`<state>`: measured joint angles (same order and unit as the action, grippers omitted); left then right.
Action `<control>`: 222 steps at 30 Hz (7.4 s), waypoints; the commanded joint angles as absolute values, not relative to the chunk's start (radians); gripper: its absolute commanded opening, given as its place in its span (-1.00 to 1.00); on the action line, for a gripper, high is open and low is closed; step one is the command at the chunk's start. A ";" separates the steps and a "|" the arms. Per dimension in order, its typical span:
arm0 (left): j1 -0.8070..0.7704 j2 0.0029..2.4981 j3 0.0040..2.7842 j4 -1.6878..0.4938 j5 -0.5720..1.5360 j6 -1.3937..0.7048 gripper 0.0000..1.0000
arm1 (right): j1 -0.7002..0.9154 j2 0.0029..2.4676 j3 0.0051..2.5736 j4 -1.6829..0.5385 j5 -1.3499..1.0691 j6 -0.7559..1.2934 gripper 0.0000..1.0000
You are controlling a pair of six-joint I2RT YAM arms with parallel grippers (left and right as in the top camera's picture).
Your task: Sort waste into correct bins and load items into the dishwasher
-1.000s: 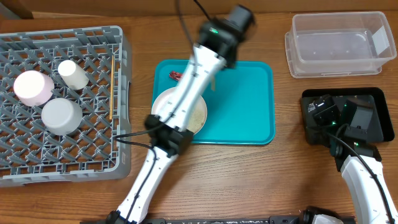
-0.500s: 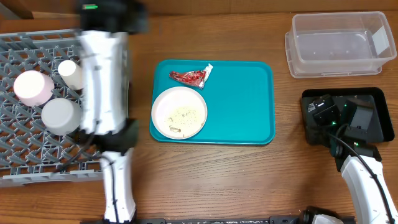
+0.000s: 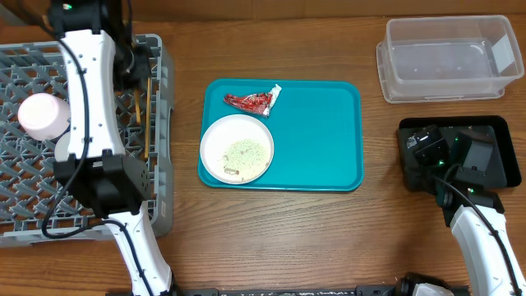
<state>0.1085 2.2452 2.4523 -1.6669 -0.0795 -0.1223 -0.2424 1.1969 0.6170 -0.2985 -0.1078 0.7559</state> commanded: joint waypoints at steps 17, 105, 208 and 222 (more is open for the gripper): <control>0.112 2.244 2.129 -1.450 -0.137 0.067 -0.92 | -0.245 1.187 0.642 -0.293 -0.110 0.756 0.99; -0.524 2.108 2.249 -1.445 -0.481 -0.583 1.00 | -0.245 1.187 0.642 -0.293 -0.110 0.756 0.99; 0.117 2.077 2.255 -1.663 -0.249 -0.783 1.00 | 0.517 2.094 1.870 -0.834 -0.138 0.575 1.00; 0.117 2.077 2.255 -1.663 -0.250 -0.783 1.00 | 0.524 2.260 1.870 -0.760 -0.113 0.580 0.78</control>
<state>0.1158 2.1166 2.2330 -1.6611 -0.2493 -0.7616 0.5251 2.2490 1.8690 -0.7609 -0.1261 0.5800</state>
